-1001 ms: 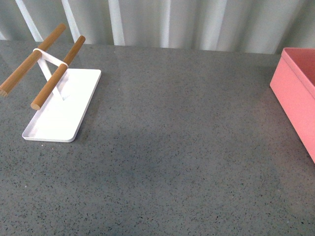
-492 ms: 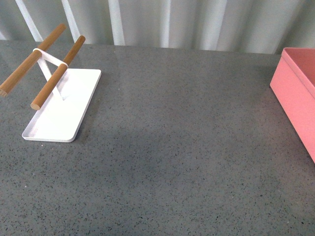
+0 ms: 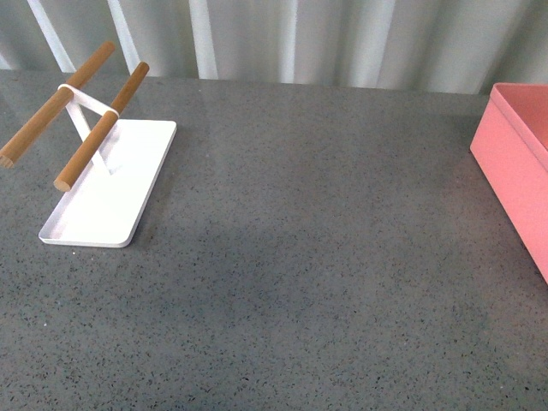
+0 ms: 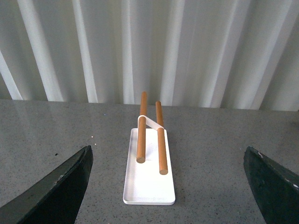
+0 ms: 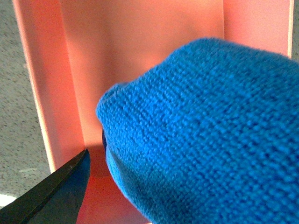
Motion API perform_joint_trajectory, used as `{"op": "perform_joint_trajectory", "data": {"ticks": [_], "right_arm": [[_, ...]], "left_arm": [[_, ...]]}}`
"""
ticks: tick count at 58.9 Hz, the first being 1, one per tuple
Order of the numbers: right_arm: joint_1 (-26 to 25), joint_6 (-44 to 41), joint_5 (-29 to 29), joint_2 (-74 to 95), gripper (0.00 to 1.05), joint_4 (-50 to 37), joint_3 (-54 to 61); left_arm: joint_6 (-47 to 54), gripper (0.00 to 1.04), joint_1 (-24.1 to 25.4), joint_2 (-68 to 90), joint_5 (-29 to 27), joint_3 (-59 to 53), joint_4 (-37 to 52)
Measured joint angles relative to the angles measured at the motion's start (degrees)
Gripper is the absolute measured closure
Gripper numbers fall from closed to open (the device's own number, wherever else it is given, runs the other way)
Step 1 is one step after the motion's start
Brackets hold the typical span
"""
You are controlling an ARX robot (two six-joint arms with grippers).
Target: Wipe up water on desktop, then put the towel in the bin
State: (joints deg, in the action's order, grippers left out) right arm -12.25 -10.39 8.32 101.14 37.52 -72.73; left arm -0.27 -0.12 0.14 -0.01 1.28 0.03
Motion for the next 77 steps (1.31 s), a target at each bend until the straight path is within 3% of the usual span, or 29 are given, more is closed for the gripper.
{"op": "perform_joint_trajectory", "data": {"ticks": [11,16,21,25,30,36,39,42,46,50,55,59,65,69,73,77], "right_arm": [[0.96,-1.60,2.91,0.13,0.07,-0.22,-0.13],[0.55,-0.59,0.52,0.15,0.07,-0.31,-0.66],[0.66,-2.27,4.09,0.13,0.07,-0.79,-0.33],[0.42,-1.46,0.83,0.20,0.07,-1.31,-0.37],[0.66,-2.58,3.10,0.20,0.07,-1.18,-0.39],[0.63,-1.73,0.68,0.20,0.07,-1.55,-0.55],[0.94,-3.28,3.37,0.11,0.07,-1.18,-0.39],[0.72,-2.40,0.24,0.13,0.07,-1.44,-0.72],[1.07,-4.04,3.87,0.00,0.07,-1.86,-0.44],[0.79,-2.73,-0.46,0.04,0.07,-1.44,-1.18],[0.94,-3.98,2.75,0.04,0.07,-1.05,-1.77],[0.37,-2.21,-1.14,0.61,0.07,-0.96,-3.76],[0.37,-3.34,2.32,0.57,0.07,-0.24,-4.52],[-0.24,-1.38,-2.45,1.18,0.07,-0.11,-6.69],[0.07,-3.13,2.08,0.59,0.07,-0.42,-6.34],[0.13,-4.11,0.48,0.33,0.07,0.66,-6.19]], "left_arm": [[0.00,0.07,0.00,-0.02,0.00,0.00,0.00],[0.00,0.07,0.00,-0.02,0.00,0.00,0.00],[0.00,0.07,0.00,-0.02,0.02,0.00,0.00],[0.00,0.07,0.00,-0.02,-0.02,0.00,0.00],[0.00,0.07,0.00,-0.04,0.02,0.00,0.00],[0.00,0.07,0.00,-0.07,0.00,0.00,0.00],[0.00,0.07,0.00,-0.07,0.00,0.00,0.00],[0.00,0.07,0.00,-0.07,0.00,0.00,0.00],[0.00,0.07,0.00,-0.07,0.02,0.00,0.00],[0.00,0.07,0.00,-0.09,0.00,0.00,0.00],[0.00,0.07,0.00,-0.04,0.02,0.00,0.00],[0.00,0.07,0.00,-0.07,0.00,0.00,0.00],[0.00,0.07,0.00,-0.07,0.00,0.00,0.00],[0.00,0.07,0.00,-0.09,0.00,0.00,0.00],[0.00,0.07,0.00,-0.09,0.00,0.00,0.00],[0.00,0.07,0.00,-0.04,0.00,0.00,0.00]]}}
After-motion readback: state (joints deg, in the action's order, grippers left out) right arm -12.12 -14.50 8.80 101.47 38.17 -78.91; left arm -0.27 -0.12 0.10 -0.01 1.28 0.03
